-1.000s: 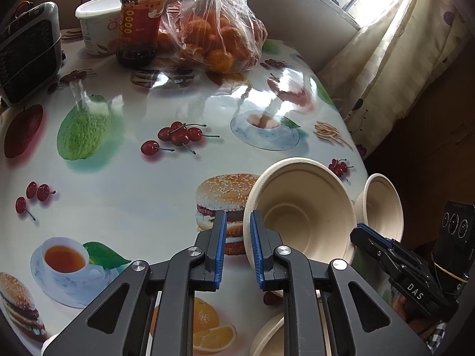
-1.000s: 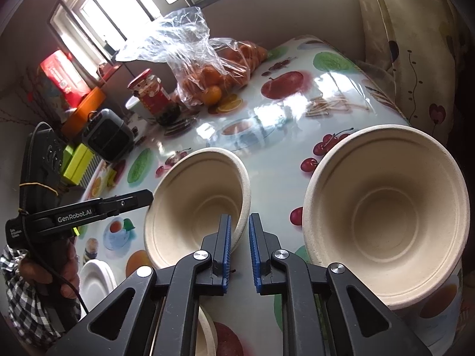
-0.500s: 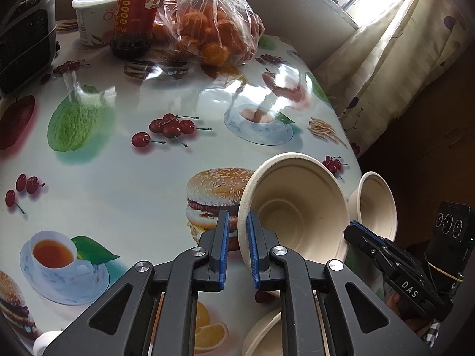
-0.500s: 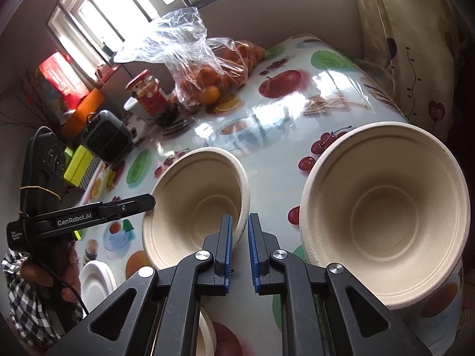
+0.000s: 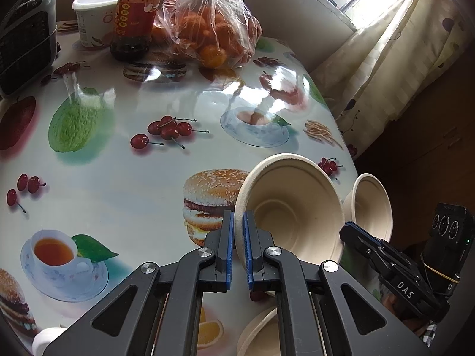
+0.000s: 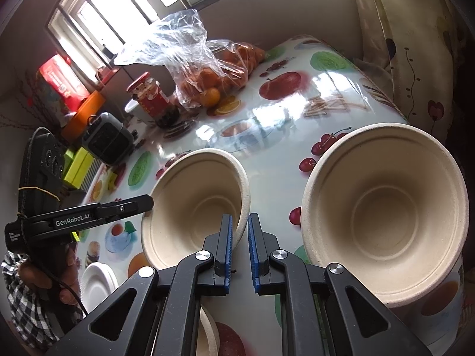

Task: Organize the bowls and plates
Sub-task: 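Lift and carry the bowl in the left tool while the right tool carries its bowl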

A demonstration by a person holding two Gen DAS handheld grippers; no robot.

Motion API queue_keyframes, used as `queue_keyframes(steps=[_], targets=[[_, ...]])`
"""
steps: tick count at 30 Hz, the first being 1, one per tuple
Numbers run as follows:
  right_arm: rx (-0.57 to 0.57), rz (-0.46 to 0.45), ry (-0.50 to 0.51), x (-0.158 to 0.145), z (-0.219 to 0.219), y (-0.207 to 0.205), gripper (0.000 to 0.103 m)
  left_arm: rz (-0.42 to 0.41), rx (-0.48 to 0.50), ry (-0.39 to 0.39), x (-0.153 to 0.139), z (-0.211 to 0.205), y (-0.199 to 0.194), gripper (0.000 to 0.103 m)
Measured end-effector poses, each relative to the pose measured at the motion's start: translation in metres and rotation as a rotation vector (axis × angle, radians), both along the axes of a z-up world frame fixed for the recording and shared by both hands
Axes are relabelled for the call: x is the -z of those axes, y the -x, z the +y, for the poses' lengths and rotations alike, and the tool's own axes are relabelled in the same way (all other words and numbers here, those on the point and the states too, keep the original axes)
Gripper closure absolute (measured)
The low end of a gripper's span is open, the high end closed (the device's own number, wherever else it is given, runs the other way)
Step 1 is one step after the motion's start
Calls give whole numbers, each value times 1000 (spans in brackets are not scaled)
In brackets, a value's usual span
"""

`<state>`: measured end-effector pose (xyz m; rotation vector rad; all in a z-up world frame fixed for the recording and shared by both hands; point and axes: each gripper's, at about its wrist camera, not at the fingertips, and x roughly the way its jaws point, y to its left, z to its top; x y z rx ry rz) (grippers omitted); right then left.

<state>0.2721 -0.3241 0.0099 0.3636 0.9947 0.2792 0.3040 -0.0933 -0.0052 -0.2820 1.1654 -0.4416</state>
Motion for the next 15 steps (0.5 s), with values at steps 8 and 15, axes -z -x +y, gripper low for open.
queue_keyframes(steps=[8,15], targets=[[8,-25,-3,-11,-2,6,92,-21,5,12,-13,3,6,96],[16,-43,-4,-21,-3,16,92,-56,13,9,-26,3,18,96]])
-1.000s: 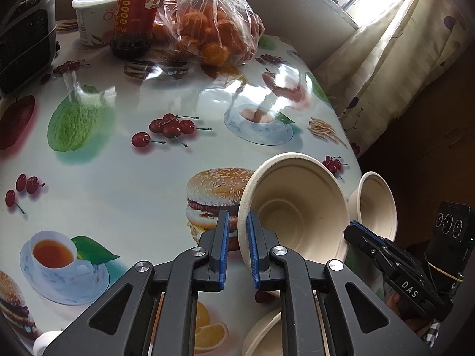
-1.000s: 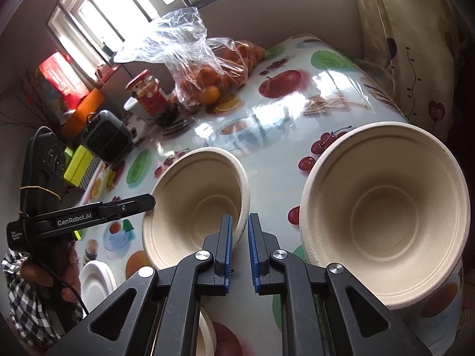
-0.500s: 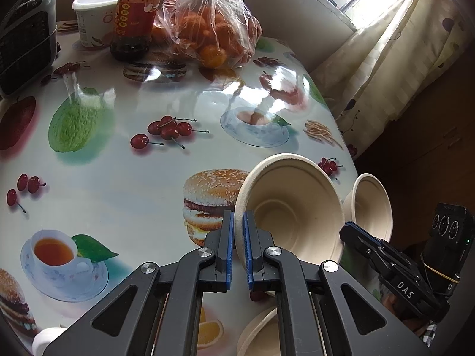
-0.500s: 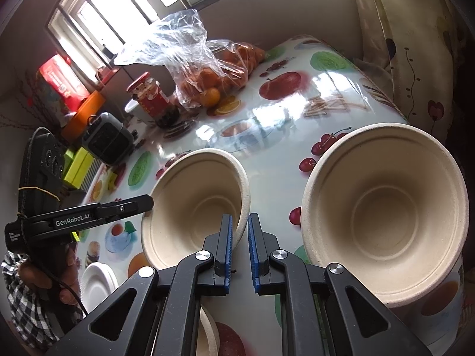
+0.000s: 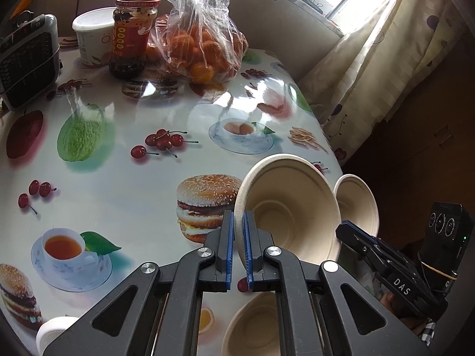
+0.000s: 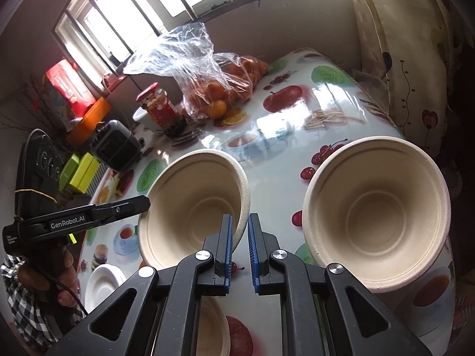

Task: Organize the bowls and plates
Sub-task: 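Lift and carry the bowl in the left tool while the right tool carries its bowl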

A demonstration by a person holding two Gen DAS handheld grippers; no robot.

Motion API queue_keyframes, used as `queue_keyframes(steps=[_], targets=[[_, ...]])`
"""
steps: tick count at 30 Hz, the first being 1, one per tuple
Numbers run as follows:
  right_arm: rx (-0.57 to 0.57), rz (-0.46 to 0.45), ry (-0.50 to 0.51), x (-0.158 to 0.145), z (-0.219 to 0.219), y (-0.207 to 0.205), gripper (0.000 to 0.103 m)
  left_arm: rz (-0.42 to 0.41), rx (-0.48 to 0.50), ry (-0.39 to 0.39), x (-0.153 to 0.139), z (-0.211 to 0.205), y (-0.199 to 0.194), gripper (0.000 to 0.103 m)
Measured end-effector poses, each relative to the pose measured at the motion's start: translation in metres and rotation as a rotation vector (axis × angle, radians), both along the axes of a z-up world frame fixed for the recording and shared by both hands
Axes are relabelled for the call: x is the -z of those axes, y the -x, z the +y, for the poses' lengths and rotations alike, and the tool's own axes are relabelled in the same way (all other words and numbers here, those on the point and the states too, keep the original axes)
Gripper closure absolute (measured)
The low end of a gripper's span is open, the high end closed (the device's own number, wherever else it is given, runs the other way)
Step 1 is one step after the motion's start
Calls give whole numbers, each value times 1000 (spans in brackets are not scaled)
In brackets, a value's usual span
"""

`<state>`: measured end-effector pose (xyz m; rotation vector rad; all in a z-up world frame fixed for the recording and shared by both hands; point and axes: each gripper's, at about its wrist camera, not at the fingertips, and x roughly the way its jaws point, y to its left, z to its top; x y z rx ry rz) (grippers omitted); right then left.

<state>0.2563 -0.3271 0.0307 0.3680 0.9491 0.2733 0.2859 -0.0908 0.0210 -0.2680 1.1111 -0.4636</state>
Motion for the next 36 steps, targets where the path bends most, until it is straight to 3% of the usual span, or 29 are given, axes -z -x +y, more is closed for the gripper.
queue_keyframes(steps=[19,36], targets=[[34,-54,-11,-30,-3,52,92,-38,32,42,-23,2,45,96],[33,-57,-25,-33,7,92,92,-35,33,56,-21,16,82,96]])
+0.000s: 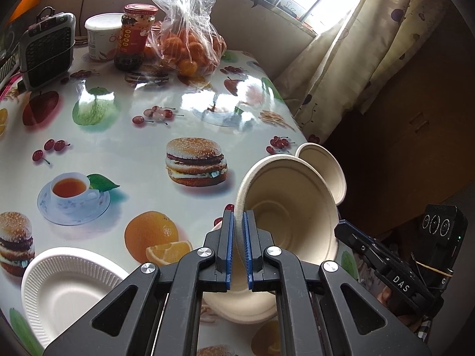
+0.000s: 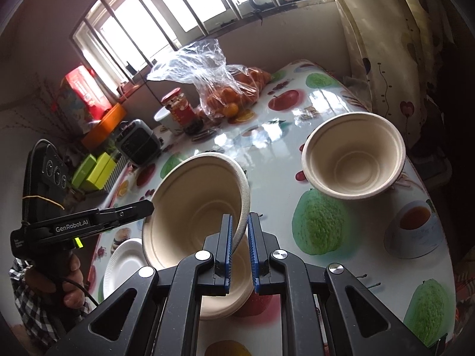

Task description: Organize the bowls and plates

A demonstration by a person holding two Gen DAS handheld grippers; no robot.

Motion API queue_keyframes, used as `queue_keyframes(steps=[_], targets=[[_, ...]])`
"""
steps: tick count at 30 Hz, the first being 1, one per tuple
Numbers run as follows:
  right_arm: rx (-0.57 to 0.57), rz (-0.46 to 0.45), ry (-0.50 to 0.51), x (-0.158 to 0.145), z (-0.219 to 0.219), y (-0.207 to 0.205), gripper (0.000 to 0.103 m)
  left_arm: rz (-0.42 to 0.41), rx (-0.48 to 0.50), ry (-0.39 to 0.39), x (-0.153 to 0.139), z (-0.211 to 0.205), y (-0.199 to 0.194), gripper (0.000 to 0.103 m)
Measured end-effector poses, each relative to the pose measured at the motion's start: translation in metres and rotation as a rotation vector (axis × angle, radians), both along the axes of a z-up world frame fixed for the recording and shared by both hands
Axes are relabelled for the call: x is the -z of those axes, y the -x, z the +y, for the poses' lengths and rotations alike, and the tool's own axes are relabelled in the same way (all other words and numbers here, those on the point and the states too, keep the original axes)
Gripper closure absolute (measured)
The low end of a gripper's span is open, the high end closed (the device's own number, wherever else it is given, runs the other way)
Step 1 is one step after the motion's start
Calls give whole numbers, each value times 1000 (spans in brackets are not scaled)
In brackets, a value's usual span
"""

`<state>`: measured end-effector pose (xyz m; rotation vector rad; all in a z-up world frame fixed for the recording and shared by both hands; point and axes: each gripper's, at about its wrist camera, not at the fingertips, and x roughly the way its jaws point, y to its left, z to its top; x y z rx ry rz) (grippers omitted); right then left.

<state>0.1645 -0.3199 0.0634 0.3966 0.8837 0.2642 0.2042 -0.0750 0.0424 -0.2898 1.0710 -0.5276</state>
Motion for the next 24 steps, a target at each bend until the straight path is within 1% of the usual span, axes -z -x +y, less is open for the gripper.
queue_keyframes(steps=[10,24], targets=[[-5,18,2,9,8,14,92,8,-3,-7,5,9,14,96],[-8,56,21,25,14,25,92,44,-7,-35,24,11,25,96]])
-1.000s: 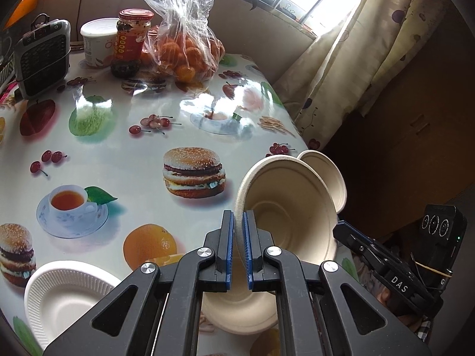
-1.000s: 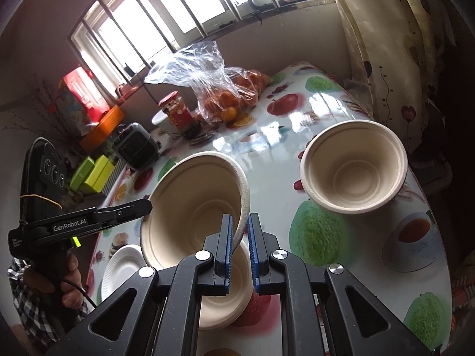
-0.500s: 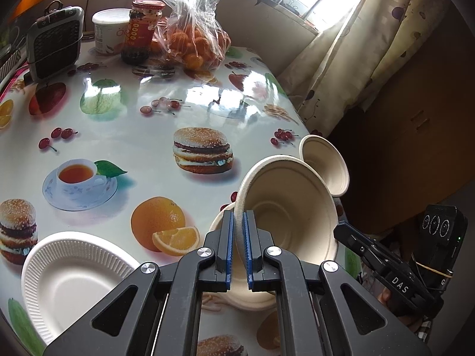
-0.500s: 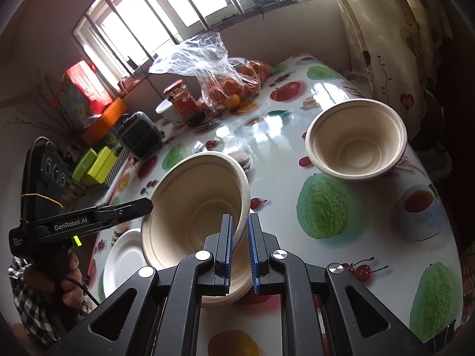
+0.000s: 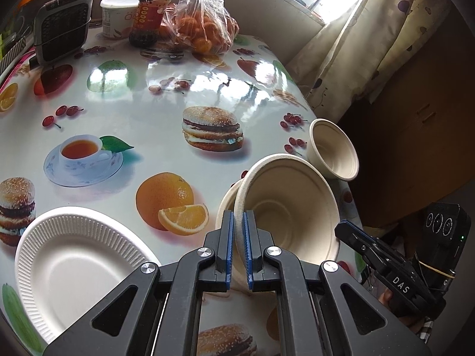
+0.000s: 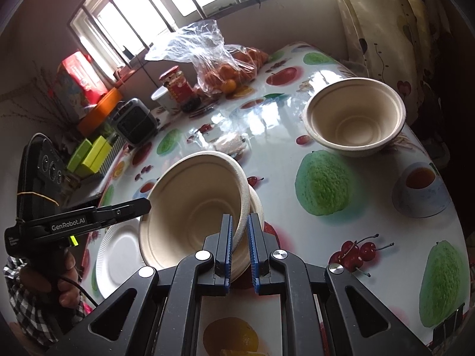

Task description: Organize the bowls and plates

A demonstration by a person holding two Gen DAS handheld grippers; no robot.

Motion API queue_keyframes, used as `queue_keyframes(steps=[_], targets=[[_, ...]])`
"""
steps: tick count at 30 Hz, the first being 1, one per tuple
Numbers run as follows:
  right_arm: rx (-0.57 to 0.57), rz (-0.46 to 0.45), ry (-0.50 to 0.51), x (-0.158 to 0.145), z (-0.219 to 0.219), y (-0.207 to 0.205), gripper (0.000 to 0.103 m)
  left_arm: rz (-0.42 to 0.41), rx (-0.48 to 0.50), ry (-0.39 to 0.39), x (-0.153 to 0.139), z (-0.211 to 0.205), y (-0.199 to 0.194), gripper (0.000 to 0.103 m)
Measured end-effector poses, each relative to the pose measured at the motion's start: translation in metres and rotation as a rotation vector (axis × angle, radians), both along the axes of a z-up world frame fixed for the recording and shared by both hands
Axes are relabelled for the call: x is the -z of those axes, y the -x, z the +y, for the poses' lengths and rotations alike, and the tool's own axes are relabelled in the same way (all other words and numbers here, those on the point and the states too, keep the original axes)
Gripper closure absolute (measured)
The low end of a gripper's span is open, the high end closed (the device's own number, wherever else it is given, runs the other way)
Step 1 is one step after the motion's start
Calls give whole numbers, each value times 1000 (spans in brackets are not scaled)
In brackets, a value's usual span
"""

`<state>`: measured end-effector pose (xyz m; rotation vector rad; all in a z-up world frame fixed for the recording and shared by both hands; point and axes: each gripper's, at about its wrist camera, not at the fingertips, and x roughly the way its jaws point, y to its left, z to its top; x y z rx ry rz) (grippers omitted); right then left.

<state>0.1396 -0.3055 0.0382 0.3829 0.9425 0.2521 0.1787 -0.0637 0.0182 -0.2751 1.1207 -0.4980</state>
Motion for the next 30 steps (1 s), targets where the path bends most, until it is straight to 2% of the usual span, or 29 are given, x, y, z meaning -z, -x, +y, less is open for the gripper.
queue_keyframes(steps=[30], targets=[[-5,33,26,17,2,-3,92,56,-7,-16,20,-2,-3,96]])
